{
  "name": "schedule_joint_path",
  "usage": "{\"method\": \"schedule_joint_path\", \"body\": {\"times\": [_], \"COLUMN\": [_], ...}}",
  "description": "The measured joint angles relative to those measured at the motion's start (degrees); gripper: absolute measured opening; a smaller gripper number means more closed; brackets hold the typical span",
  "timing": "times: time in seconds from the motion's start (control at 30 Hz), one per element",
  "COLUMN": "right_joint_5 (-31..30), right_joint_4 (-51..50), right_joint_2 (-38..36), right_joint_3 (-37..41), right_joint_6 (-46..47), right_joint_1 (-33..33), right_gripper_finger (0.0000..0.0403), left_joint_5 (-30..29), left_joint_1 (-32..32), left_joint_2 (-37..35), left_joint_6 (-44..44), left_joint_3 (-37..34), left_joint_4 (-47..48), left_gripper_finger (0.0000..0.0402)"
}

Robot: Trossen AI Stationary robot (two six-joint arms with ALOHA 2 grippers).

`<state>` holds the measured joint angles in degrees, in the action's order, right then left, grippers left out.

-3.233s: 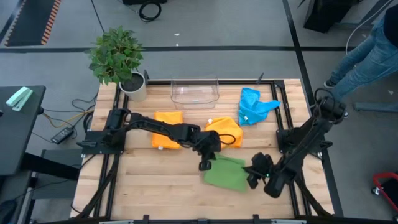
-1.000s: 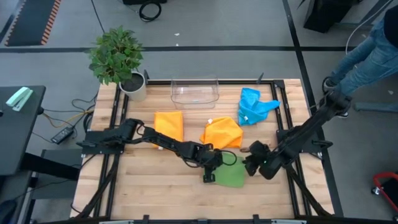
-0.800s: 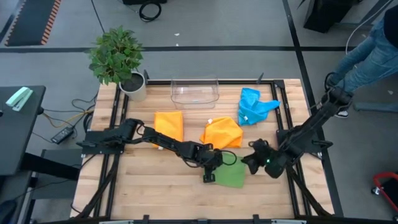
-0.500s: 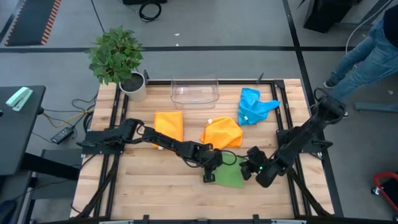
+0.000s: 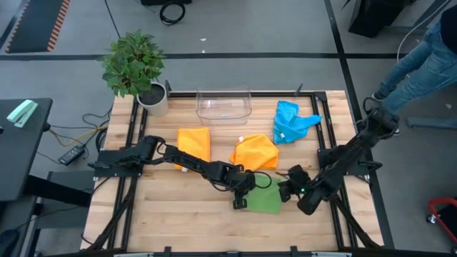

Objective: Fold microfiber towels
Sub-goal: Fold the green microfiber cloth

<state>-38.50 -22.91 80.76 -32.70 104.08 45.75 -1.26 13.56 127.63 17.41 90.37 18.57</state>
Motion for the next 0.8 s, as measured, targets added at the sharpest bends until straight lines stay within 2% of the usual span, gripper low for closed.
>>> {"method": "schedule_joint_path", "body": {"times": [0.1,0.2,0.47,0.63,0.8], "right_joint_5": [-3.0,-2.1,6.4,10.6,9.9], "right_joint_4": [9.7,20.2,21.7,21.3,20.0], "right_joint_2": [-2.1,2.4,16.2,19.6,20.2], "right_joint_3": [-1.3,-2.6,-7.8,-9.1,-9.1], "right_joint_6": [-4.8,-9.9,-5.4,-2.4,2.6], "right_joint_1": [1.7,2.5,3.6,6.5,10.2], "right_gripper_finger": [0.0002,0.0002,0.0001,0.0001,0.0001], "left_joint_5": [0.0,0.0,0.1,0.2,0.2], "left_joint_1": [0.0,-0.2,-0.5,-0.6,-0.8], "left_joint_2": [0.0,0.0,0.0,0.0,0.0], "left_joint_6": [0.0,0.0,0.4,1.4,1.4], "left_joint_3": [0.0,0.0,0.0,0.0,0.0], "left_joint_4": [-0.1,-0.2,-0.2,-0.3,-0.3], "left_gripper_finger": [0.0008,0.0018,0.0008,0.0020,0.0006]}}
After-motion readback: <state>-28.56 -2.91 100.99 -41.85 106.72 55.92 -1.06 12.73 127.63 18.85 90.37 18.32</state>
